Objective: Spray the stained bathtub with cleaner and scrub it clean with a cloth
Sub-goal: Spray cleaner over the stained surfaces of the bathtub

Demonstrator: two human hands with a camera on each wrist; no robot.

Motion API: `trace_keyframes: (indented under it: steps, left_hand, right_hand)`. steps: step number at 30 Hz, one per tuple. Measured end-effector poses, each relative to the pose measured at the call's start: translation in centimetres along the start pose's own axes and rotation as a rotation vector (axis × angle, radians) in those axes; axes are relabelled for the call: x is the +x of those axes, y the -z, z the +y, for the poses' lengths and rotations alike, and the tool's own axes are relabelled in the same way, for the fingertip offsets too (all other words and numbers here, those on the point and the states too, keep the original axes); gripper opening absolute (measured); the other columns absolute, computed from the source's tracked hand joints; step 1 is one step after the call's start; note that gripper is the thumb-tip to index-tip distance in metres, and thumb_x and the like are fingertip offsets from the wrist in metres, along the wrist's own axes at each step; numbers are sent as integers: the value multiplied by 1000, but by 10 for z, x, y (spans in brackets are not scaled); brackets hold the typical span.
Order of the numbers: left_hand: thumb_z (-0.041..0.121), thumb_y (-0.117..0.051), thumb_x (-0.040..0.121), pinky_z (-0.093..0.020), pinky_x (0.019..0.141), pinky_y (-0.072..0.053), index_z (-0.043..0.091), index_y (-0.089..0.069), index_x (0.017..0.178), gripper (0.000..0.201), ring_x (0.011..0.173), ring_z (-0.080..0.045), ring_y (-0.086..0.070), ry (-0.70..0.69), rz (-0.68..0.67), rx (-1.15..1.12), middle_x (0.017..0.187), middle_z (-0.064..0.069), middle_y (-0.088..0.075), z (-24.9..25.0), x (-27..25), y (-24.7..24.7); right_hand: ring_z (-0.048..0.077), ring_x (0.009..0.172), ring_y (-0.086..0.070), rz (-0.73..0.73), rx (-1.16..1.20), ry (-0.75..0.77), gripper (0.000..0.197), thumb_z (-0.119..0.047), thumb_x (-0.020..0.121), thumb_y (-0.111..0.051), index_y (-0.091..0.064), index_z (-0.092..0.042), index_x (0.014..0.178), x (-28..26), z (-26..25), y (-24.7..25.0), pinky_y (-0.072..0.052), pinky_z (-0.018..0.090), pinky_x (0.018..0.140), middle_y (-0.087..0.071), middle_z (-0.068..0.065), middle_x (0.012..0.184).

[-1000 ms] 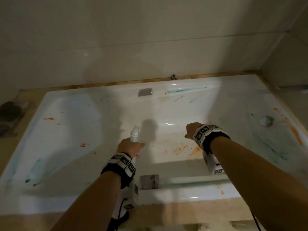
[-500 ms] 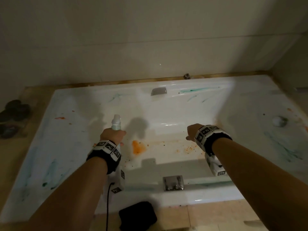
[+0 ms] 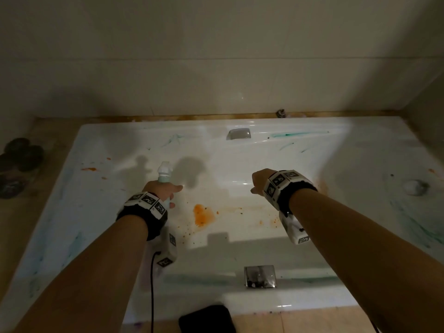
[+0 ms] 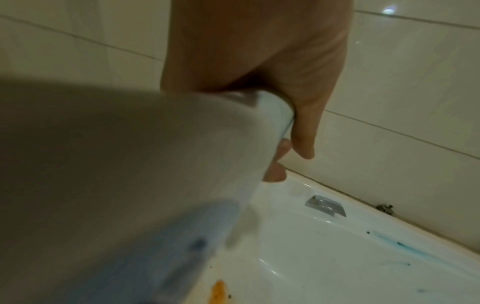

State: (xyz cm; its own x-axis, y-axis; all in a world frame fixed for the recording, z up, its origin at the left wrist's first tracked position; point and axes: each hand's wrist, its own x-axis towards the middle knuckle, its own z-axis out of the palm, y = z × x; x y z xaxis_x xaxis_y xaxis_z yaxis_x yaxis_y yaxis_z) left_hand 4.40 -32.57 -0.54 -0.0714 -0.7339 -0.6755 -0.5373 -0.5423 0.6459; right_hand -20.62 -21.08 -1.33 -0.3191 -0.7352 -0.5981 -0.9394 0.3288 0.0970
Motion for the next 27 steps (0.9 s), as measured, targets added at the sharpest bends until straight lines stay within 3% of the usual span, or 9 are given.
trace_keyframes:
  steps: [4, 8, 10, 12, 17, 20, 22, 24, 27]
  left_hand:
    - [24, -75, 79, -30, 49, -46, 0, -54, 114, 47, 60, -22, -50, -19, -56, 54, 71, -9, -49, 3, 3, -2]
    - [24, -72, 81, -27, 43, -46, -1, -53, 117, 48, 58, -21, -51, -30, -16, 73, 70, -8, -50, 8, 9, 1]
    - [22, -71, 83, -23, 37, -44, -5, -55, 116, 45, 55, -21, -52, -39, 21, 83, 70, -8, -52, 9, 11, 3]
    - [18, -70, 84, -20, 33, -42, -8, -58, 113, 41, 53, -21, -53, -38, 58, 70, 76, -11, -57, 10, 14, 6]
    - [12, -68, 85, -17, 31, -42, -1, -59, 105, 26, 55, -24, -52, 15, -22, 40, 69, -10, -53, 10, 17, 13]
    - [8, -68, 84, -13, 27, -37, 3, -57, 93, 16, 54, -23, -51, 32, 19, 27, 67, -10, -51, 4, 19, 15]
    - [2, -66, 82, -13, 28, -38, 1, -57, 78, 10, 53, -24, -48, 26, 42, 15, 67, -10, -51, 0, 20, 17]
    - [1, -64, 83, -19, 32, -42, 4, -53, 66, 20, 53, -23, -48, 49, -8, 46, 68, -10, -50, -5, 19, 20]
    - [0, -63, 85, -28, 44, -50, 6, -56, 66, 21, 56, -24, -48, 116, -121, 63, 66, -10, -49, -11, 15, 26]
  right_hand:
    - [30, 102, -60, -18, -44, -22, 26, -38, 84, -63, -48, -18, 93, 10, 3, -2, -51, 42, 85, -60, 5, 110]
    - [32, 101, -60, -38, -67, -34, 31, -39, 81, -67, -43, -21, 86, 22, 5, -3, -52, 43, 85, -61, 6, 110]
    - [31, 105, -58, -43, -53, -26, 27, -38, 84, -63, -47, -19, 92, 22, 2, -2, -50, 42, 87, -59, 6, 114]
    - [31, 108, -57, -36, -41, -27, 31, -38, 86, -61, -51, -16, 105, 27, -1, -2, -49, 43, 89, -58, 6, 118]
    - [30, 105, -58, -70, -70, -12, 27, -36, 83, -66, -47, -20, 94, 37, -11, -1, -51, 43, 86, -59, 4, 114]
    - [29, 108, -58, -85, -88, 4, 30, -32, 83, -67, -53, -17, 106, 42, -15, -2, -51, 42, 87, -58, 5, 118]
    - [28, 110, -57, -86, -101, 8, 34, -31, 84, -66, -53, -16, 112, 46, -17, -3, -51, 41, 88, -58, 5, 120]
    - [28, 110, -57, -82, -105, 7, 32, -31, 84, -66, -53, -17, 109, 50, -19, -2, -50, 41, 89, -58, 4, 120]
    - [27, 111, -56, -90, -116, 16, 33, -31, 85, -65, -53, -16, 112, 54, -24, 0, -50, 39, 88, -57, 4, 119]
